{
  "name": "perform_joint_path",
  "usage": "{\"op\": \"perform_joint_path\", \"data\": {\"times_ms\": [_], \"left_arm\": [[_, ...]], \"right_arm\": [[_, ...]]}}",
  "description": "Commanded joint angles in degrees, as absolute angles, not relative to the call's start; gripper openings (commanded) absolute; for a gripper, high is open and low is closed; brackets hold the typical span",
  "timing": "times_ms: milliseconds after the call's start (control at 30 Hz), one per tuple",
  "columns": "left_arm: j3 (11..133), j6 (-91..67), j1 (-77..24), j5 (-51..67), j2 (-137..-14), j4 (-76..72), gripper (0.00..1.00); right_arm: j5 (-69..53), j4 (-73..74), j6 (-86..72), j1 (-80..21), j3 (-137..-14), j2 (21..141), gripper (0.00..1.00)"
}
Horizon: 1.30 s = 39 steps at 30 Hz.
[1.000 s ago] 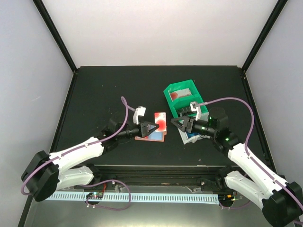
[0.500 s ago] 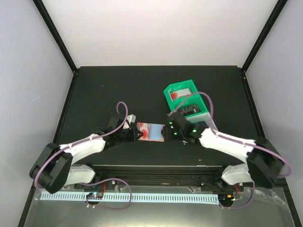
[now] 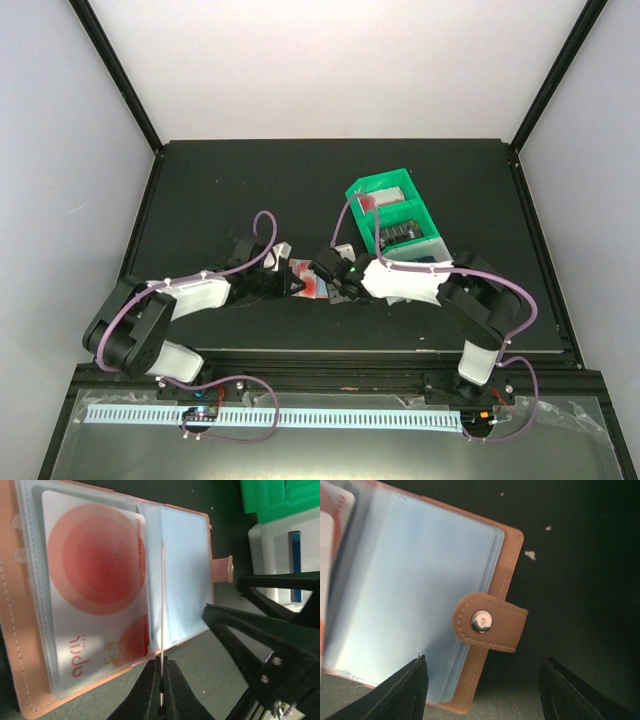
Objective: Put the credit cards into the card holder
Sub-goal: Insert the credit card into the card holder.
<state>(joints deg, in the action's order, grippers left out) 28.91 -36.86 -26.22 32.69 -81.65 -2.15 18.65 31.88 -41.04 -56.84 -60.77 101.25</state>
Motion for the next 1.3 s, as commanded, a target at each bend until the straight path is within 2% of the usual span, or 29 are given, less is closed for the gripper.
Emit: {"op": "perform_joint_path", "data": {"times_ms": [0, 233, 367, 500, 1267], "left_arm": [[31.81, -36.55, -24.67, 37.66, -82.11, -5.87, 0.02], [33.23, -36.76, -24.02, 36.77, -83.11, -6.09, 0.02], [32.76, -36.58, -23.91, 37.03, -84.49, -7.09, 0.02], [33.58, -36.07, -23.59, 38.22, -86.32, -7.55, 0.01], [30.98, -44.84, -22.84, 46.49, -94.73, -17.33, 0.02]], "right_arm": [[18.35, 32.08, -42.75, -57.04, -60.3, 102.89, 0.62], [18.31, 31.98, -45.34, -57.01, -57.63, 103.34, 0.55], [17.49, 31.36, -45.53, -57.03, -57.07, 102.92, 0.46], [16.53, 30.69, -45.44, -56.96, -57.15, 102.75, 0.44], [15.46, 29.62, -46.36, -56.92, -56.28, 101.87, 0.41]]}}
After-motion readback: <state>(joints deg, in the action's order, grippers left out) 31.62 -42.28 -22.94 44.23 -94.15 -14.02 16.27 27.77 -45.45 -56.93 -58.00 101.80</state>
